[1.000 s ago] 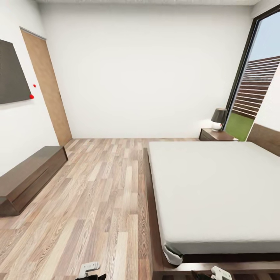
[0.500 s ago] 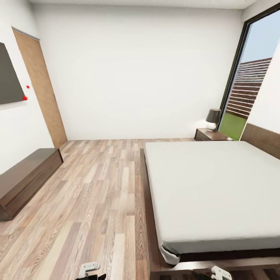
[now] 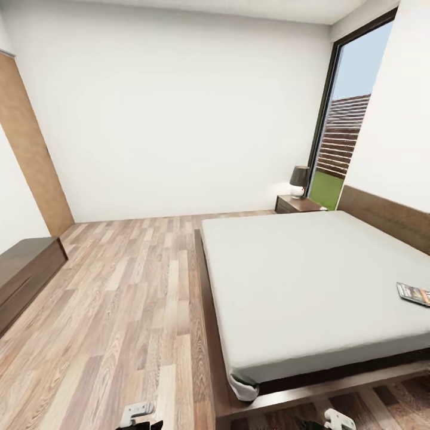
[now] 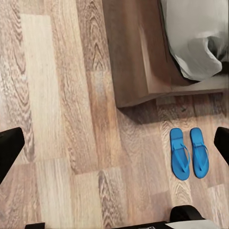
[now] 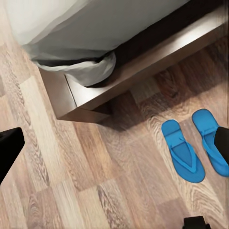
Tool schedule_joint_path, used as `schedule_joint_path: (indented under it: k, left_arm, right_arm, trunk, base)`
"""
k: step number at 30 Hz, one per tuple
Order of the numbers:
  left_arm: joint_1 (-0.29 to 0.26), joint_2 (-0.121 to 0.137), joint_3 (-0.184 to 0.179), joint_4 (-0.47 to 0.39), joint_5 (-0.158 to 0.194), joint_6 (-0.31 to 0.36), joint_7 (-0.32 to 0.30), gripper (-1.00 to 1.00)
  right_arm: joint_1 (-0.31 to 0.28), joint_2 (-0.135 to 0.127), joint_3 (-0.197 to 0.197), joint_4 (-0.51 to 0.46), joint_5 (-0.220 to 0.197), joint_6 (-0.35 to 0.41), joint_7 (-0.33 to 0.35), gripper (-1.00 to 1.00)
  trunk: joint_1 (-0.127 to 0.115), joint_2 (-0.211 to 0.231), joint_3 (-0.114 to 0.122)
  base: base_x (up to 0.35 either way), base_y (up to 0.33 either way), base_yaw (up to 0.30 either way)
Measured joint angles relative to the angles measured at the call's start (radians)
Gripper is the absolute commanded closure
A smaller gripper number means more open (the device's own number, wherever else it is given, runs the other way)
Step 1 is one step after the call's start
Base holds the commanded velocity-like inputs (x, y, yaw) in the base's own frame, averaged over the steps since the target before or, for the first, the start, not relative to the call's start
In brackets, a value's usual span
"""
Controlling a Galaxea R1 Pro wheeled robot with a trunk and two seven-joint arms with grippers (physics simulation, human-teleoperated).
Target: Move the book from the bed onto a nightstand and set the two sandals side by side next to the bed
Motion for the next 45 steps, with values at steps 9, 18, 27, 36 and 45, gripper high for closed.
schedule_joint_path:
  k: [9,18,27,36,45]
  left_arm:
    - [0.0,0.0,-0.001,0.0,0.0,0.0,0.0,-1.0]
    - [0.0,0.0,0.0,0.0,0.0,0.0,0.0,-1.0]
    - [0.0,0.0,-0.001,0.017,-0.002,0.0,0.0,-1.0]
    - [0.0,0.0,-0.001,0.035,-0.004,0.0,0.0,-1.0]
    - [0.0,0.0,-0.001,0.035,-0.004,0.0,0.0,-1.0]
  right_arm:
    - [0.0,0.0,-0.001,0.0,-0.001,0.0,-0.001,-1.0]
    - [0.0,0.0,0.0,0.0,-0.001,0.0,-0.002,-1.0]
    - [0.001,0.001,0.0,0.0,-0.001,0.0,-0.002,-1.0]
    - [0.0,0.001,0.0,0.0,-0.001,0.0,-0.002,-1.0]
    - [0.0,0.001,0.0,0.0,0.0,-0.001,-0.002,-1.0]
  trunk:
    - [0.0,0.0,0.004]
    - [0.0,0.0,0.007]
    - [0.0,0.0,0.011]
    - [0.0,0.0,0.015]
    - [0.0,0.0,0.019]
  base:
    - [0.0,0.0,-0.26]
    - [0.0,0.0,-0.26]
    - [0.0,0.0,-0.259]
    - [0.0,0.0,-0.258]
    - [0.0,0.0,-0.255]
